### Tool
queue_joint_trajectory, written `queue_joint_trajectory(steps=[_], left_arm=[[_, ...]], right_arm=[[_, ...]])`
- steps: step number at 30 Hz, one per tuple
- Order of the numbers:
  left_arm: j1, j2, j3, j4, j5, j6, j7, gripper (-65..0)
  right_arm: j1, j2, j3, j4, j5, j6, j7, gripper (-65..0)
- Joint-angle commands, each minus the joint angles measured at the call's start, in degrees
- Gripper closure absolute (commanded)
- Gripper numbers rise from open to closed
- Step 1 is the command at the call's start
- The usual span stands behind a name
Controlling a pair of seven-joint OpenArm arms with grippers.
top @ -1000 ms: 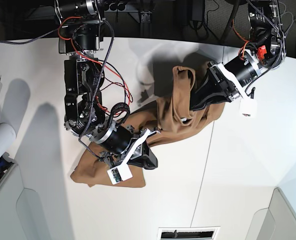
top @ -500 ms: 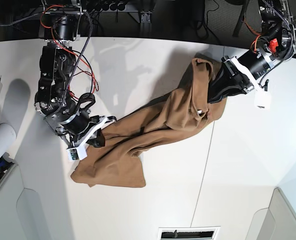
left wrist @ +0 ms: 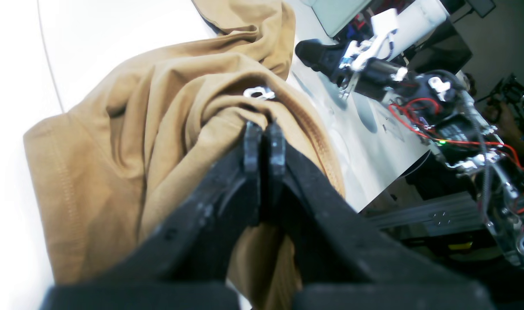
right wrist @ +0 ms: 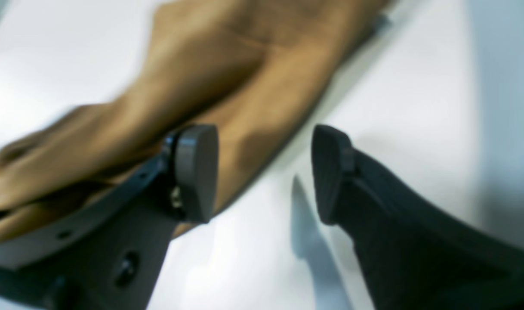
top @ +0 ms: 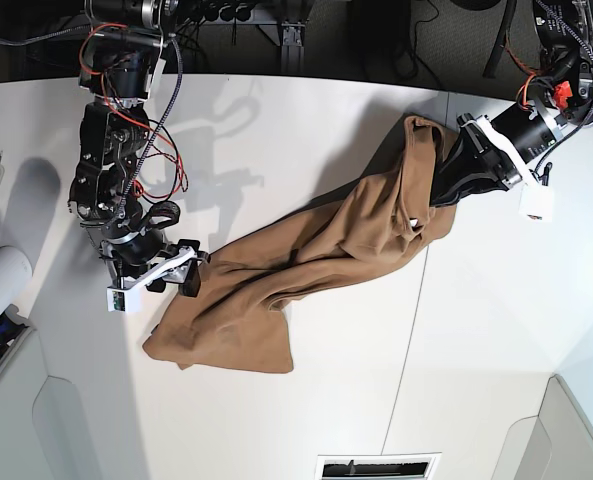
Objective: Layout the t-shirt on the table in an organized manner, then fold the t-shirt properly
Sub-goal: 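Grasp the shirt with the right gripper near the left gripper and pull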
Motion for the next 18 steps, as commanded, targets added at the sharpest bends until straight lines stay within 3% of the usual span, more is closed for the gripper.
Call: queue_joint_trajectory(steps=[1,18], left_arm=[[-0.1,-0.6,-0.3,0.9,-1.6,-0.5,-1.0,0.0],[-0.1,-0.7,-0.3,0.9,-0.6,-0.5,-1.0,0.0]], right_arm=[[2.4,0.3,0.0,-0.3,0.0,-0.3,2.0,-34.6],[4.8,0.0,0.0,-4.4,1.4,-2.3,2.6,-34.3]])
